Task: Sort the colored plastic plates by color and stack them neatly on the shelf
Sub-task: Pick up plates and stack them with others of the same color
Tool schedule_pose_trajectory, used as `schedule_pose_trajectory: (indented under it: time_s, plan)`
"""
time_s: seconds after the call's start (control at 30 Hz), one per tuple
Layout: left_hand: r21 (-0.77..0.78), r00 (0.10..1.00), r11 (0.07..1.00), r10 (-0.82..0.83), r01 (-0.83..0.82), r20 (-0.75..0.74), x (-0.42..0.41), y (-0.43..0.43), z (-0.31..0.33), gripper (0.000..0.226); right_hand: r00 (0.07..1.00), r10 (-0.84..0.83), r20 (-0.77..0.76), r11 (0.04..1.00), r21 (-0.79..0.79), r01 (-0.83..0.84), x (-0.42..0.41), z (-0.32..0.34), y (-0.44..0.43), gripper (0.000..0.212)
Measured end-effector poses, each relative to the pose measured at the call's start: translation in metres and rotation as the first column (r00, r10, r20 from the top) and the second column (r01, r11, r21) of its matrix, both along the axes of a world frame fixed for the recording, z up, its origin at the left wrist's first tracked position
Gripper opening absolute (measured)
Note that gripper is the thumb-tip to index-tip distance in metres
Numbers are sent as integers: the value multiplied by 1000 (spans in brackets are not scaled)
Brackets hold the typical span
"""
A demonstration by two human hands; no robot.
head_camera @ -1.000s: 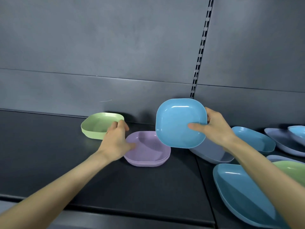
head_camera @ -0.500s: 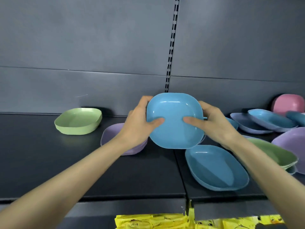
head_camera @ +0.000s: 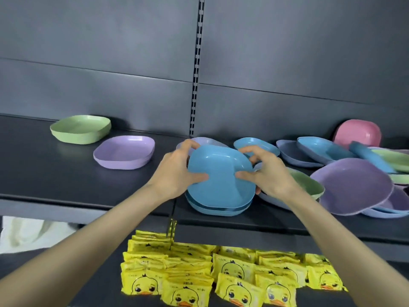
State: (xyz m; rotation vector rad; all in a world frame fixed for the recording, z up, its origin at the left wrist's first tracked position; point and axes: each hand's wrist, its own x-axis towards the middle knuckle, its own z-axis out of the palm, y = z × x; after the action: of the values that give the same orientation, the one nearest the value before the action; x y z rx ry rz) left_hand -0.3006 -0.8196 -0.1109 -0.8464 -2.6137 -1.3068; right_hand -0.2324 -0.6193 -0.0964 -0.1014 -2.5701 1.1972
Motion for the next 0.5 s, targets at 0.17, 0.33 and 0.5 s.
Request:
schedule_pose_trajectory:
  time_s: [0.17, 0.33, 0.5]
  plan:
    - [-64, 996, 995, 82, -79, 35, 6, 5, -11, 61, 998, 16, 62, 968, 250, -31, -2, -5, 9, 37]
    - [-153, 993, 983, 111, -104, 38, 10, 9, -14, 53, 993, 31, 117, 924, 374, -73, -5, -5, 9, 34]
    - [-197, 993, 976, 108, -95, 52, 6, 7, -15, 52, 990, -12, 142, 842, 536, -66, -10, -4, 5, 34]
